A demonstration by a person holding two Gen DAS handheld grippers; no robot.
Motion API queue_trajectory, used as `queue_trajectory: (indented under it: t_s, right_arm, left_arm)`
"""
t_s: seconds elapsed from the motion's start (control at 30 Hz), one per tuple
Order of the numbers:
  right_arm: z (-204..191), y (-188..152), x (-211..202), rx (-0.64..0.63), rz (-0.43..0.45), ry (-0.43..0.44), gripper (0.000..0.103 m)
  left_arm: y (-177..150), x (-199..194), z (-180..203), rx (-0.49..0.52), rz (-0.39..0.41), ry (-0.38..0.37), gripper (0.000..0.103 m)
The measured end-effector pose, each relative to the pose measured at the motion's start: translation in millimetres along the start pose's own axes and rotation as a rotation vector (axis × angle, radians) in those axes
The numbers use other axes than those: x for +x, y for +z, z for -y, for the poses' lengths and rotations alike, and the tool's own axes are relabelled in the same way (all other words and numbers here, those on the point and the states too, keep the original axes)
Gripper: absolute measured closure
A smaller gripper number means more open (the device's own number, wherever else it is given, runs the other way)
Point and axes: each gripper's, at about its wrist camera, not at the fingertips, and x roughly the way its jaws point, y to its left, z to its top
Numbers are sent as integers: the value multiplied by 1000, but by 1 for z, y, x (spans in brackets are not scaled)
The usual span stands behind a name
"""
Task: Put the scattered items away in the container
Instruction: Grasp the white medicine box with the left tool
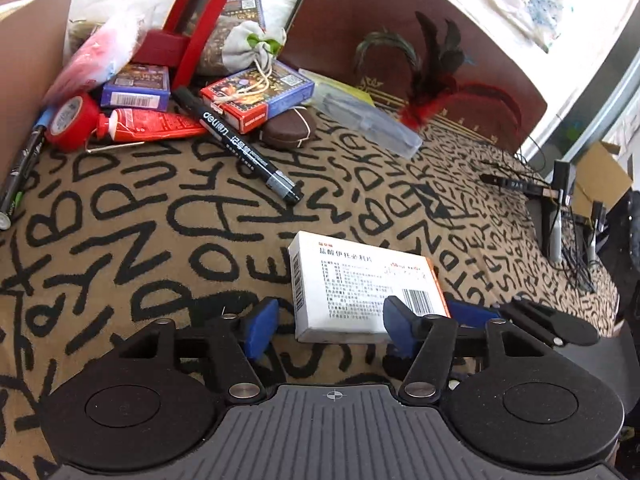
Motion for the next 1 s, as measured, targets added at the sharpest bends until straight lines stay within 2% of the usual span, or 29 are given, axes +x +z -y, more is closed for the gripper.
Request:
queue_trajectory:
  t_s: [0.1,0.23,0.3,0.5,0.6,0.67,0.8,1.0]
  right_arm:
    - [2,1,1,-17,-3,-3,26]
    - [2,2,4,-46,-8,0,26]
    - [1,3,4,-56,-11,7,32]
    - [5,5,6,-27,-12,8,33]
    - [2,6,7,-27,-20,-5,34]
    - [0,8,6,-27,-30,-8,34]
    - [-11,10,-3,-49,-35,9,36]
    - [-46,24,-23,-114,9,56,36]
  left_arm:
    - [7,7,4,31,-4,10,30]
    - [9,13,8,70,-21,1,36]
    - [8,13,11,90,-22,8,36]
    - [8,13,6,66,-17,-2,34]
    - [5,13,9,94,-10,13,38]
    - [4,10,9,89,-5,28,45]
    - [-3,-11,4,45,15,42,48]
    - [-11,-70,-1,18,123,99,48]
